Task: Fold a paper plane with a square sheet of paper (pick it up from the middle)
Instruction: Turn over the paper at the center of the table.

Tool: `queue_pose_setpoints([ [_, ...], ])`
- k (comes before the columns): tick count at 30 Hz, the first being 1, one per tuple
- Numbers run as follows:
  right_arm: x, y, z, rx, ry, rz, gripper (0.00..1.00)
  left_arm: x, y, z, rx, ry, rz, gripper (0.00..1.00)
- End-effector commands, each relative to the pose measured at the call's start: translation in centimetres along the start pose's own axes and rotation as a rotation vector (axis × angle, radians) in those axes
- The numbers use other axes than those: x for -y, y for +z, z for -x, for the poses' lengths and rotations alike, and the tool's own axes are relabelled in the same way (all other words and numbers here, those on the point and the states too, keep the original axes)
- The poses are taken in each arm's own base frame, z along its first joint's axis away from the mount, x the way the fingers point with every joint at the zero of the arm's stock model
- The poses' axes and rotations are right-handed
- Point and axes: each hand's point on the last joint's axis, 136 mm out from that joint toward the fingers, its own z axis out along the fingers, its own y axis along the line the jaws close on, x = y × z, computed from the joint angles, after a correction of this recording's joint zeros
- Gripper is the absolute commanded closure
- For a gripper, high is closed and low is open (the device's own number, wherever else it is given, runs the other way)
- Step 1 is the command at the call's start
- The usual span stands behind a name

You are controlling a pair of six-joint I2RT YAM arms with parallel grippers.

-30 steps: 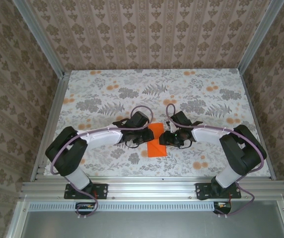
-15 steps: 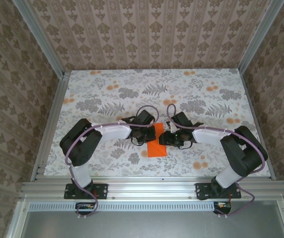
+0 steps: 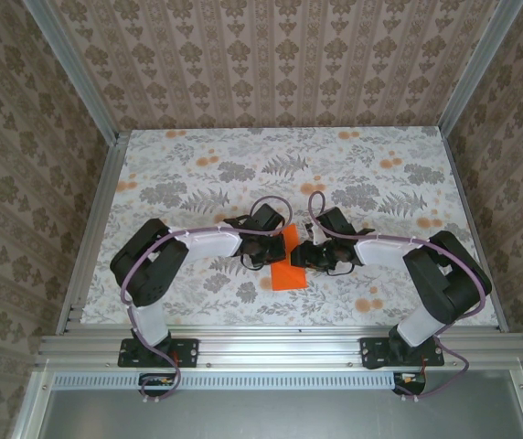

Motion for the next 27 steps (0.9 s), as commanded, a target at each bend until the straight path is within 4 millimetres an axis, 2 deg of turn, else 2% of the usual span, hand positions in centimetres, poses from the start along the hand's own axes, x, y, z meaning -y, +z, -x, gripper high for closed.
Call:
queue_pose_setpoints([
  [1,-0.7,0.0,-0.5,-0.018,0.003,0.054,0.59,-1.5,0.2,-0.6,-0.014,-0.009,0.053,0.96],
  [4,-0.8,0.0,-0.9,-0.029,-0.004,0.084,0.63,-1.3,-0.1,-0.5,-0.006,-0.009,0.047,0.96],
  [10,-0.8,-0.4,-1.2,-0.032,0.003,0.13,0.82,-0.2,-1.1,0.0,0.035,-0.004,-0.002,0.93],
  [15,-1.8,-2.0,-0.8,-0.017,-0.027,0.134,0.94,1.1,-3.0,0.6,0.093,-0.008,-0.075,0.9],
  [18,-2.3,-3.8,-0.4,-0.002,-0.073,0.081,0.96,1.6,-4.8,1.1,0.144,-0.007,-0.099,0.87],
  [21,-1.9,-6.9,-0.1,0.032,-0.136,-0.058,0.97,0.9,-6.8,1.3,0.194,-0.013,-0.081,0.8],
  [22,-0.9,-8.2,0.2,0.051,-0.155,-0.152,0.97,0.4,-7.6,1.3,0.215,-0.015,-0.061,0.8],
  [24,0.2,-11.7,0.9,0.1,-0.201,-0.336,0.96,-1.0,-9.2,1.5,0.259,-0.024,-0.014,0.78],
  [27,2.3,-18.3,2.3,0.196,-0.278,-0.695,0.95,-3.9,-11.6,1.6,0.333,-0.055,0.075,0.71],
])
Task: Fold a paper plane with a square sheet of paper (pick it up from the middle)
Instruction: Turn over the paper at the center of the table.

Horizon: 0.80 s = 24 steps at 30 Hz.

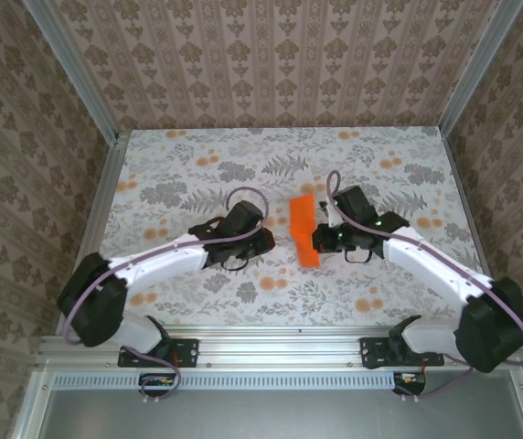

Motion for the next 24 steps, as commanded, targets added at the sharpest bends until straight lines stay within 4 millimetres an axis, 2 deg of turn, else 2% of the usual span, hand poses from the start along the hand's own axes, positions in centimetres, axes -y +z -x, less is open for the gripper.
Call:
queue_pose_setpoints([
  [1,7.3,-6.4,-0.6,-0.024,-0.161,-0.533,0.96,-5.3,-2.5,0.6,0.094,-0.037,0.185,0.69],
  [3,8.5,-8.5,0.4,-0.016,-0.216,-0.68,0.96,-6.9,-3.8,0.9,0.139,-0.07,0.211,0.65],
  [5,8.8,-8.6,0.8,-0.047,-0.258,-0.755,0.96,-8.2,-4.9,1.0,0.173,-0.1,0.234,0.6],
  [7,8.3,-7.6,0.8,-0.097,-0.315,-0.798,0.96,-8.9,-5.6,1.1,0.194,-0.106,0.235,0.57],
  [11,6.5,-3.6,0.3,-0.186,-0.401,-0.872,0.92,-9.8,-6.9,1.1,0.209,-0.115,0.247,0.56],
  [13,5.3,-1.1,-0.6,-0.229,-0.404,-0.844,0.91,-9.8,-7.2,1.1,0.21,-0.111,0.239,0.56],
  [18,1.3,4.9,-3.3,-0.331,-0.405,-0.731,0.88,-10.2,-7.9,1.2,0.213,-0.123,0.233,0.54],
  [20,-1.1,6.8,-4.3,-0.357,-0.389,-0.626,0.8,-9.9,-7.9,1.2,0.201,-0.118,0.221,0.53],
  [24,-6.5,8.4,-5.7,-0.383,-0.332,-0.3,0.66,-9.6,-8.1,1.0,0.174,-0.096,0.217,0.5],
])
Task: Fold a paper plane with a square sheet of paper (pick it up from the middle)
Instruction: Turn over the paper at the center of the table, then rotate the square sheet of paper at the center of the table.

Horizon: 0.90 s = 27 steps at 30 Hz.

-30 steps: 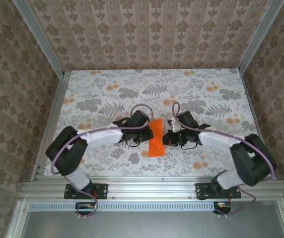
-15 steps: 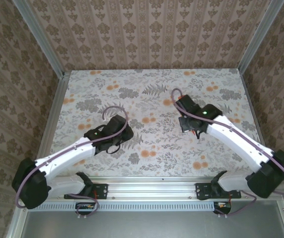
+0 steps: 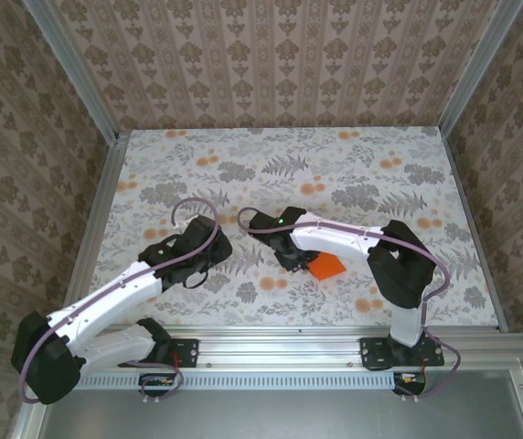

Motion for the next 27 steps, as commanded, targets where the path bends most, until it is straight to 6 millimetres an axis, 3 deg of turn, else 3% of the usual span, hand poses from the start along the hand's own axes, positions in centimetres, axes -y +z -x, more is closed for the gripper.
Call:
queue_pose_setpoints([
  [1,-4.4,-2.9,1.2,0.054,0.043,0.333,0.65,-0.3,-0.5,-0.3,-0.031,0.031,0.008,0.5],
  [3,-4.3,-4.5,1.2,0.112,0.085,0.476,0.6,-0.4,-0.5,-0.6,-0.042,0.032,0.006,0.49],
  [6,-1.8,-5.5,1.1,0.201,0.181,0.615,0.57,0.3,-0.1,-1.0,-0.058,0.031,-0.027,0.49],
  [10,0.8,-4.2,1.0,0.273,0.332,0.832,0.69,2.6,0.6,-1.5,-0.089,0.069,-0.092,0.49],
  [14,1.2,-1.8,0.4,0.223,0.411,0.989,0.83,4.8,1.2,-2.3,-0.133,0.143,-0.094,0.49],
  [18,0.7,1.9,-0.4,0.133,0.469,1.008,0.91,7.1,2.2,-3.3,-0.17,0.181,-0.118,0.48],
  [23,0.7,5.7,-2.5,0.062,0.528,0.916,0.92,7.9,3.1,-4.2,-0.201,0.196,-0.109,0.48],
  [27,0.3,7.6,-3.4,0.052,0.675,0.931,0.91,7.7,3.7,-4.5,-0.21,0.186,-0.097,0.48],
])
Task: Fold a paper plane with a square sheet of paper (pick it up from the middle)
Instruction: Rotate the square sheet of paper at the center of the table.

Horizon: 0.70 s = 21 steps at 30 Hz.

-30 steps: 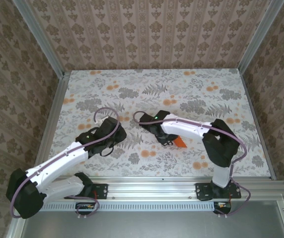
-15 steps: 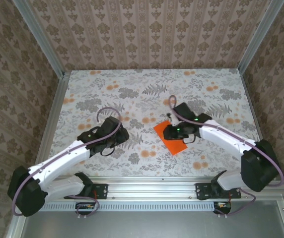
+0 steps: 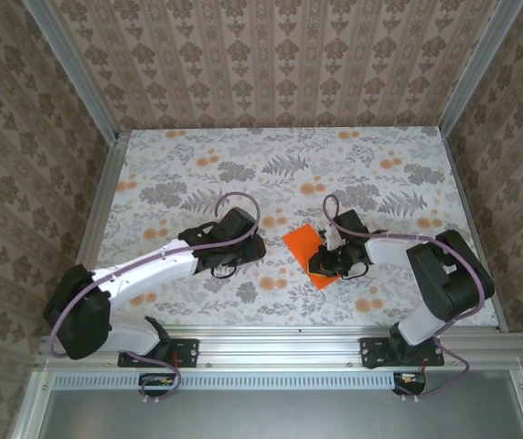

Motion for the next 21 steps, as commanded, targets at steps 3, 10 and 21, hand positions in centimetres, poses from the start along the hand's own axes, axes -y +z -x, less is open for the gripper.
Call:
queue_pose_setpoints([
  [3,1.9,1.9,0.0,0.133,0.243,0.067,0.91,1.0,0.1,0.1,-0.002,0.006,-0.023,0.48],
  [10,0.3,3.6,0.4,0.309,0.412,0.118,0.92,1.1,0.1,0.2,-0.001,0.0,-0.03,0.48],
  [21,-2.8,-2.3,1.3,0.355,0.059,-0.069,0.69,0.9,0.7,-0.9,-0.044,0.064,-0.027,0.5],
])
